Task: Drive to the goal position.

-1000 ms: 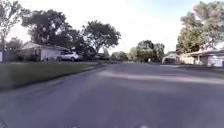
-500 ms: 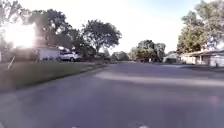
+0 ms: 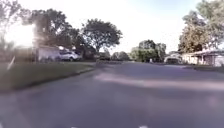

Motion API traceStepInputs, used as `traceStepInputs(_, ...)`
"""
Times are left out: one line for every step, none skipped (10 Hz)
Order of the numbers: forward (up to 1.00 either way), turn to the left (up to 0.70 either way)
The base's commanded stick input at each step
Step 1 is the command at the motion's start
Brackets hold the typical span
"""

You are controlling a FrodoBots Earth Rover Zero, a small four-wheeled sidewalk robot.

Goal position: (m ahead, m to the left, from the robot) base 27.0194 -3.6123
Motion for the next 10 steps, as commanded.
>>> traceStepInputs(1.0,0.0)
traceStepInputs(1.0,0.0)
traceStepInputs(1.0,0.0)
traceStepInputs(1.0,0.0)
traceStepInputs(1.0,0.0)
traceStepInputs(1.0,0.0)
traceStepInputs(1.0,0.0)
traceStepInputs(1.0,0.0)
traceStepInputs(1.0,0.0)
traceStepInputs(1.0,0.0)
